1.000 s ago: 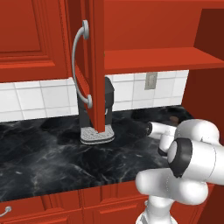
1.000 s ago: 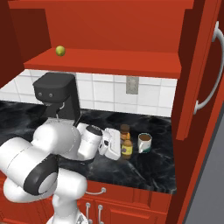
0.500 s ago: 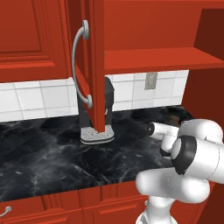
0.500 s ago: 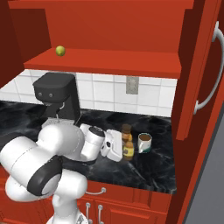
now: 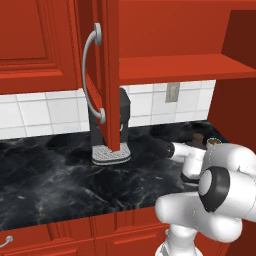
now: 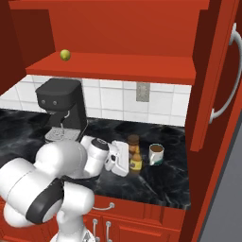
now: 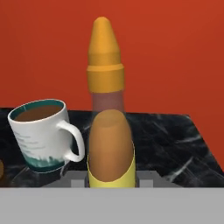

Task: Pick the cinnamon and honey bottle from the cabinet and place them next to the mug.

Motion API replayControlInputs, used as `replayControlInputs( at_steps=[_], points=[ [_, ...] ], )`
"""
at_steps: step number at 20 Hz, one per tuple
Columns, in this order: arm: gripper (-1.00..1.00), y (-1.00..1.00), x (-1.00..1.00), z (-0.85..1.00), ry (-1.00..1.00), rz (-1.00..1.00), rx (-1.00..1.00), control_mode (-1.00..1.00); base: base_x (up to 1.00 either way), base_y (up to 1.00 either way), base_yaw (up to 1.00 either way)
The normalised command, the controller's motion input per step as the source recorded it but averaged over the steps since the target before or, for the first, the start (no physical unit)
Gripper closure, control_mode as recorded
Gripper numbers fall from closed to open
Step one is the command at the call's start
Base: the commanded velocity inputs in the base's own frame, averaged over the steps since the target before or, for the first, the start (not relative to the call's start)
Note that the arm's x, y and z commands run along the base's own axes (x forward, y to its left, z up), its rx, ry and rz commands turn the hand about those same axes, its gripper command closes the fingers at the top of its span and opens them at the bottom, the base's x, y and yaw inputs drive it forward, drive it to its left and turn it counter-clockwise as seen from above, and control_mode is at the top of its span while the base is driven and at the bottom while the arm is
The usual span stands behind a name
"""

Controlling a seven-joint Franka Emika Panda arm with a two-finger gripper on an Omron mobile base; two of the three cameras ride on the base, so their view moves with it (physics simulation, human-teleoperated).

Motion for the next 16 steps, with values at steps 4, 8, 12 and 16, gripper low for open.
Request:
replayControlInputs(
  at_steps=[4,8,12,16],
  points=[
    [1.00,0.29,-0.24,-0.10,-0.10,0.00,-0.07,-1.00,0.00,0.00,0.00],
    [1.00,0.17,0.00,-0.26,-0.07,-0.01,-0.08,-1.00,0.00,0.00,0.00],
    [1.00,0.08,0.04,-0.24,-0.05,-0.04,-0.08,-1.00,0.00,0.00,0.00],
    [1.00,0.04,0.00,-0.16,-0.02,-0.03,-0.03,-1.00,0.00,0.00,0.00]
  ],
)
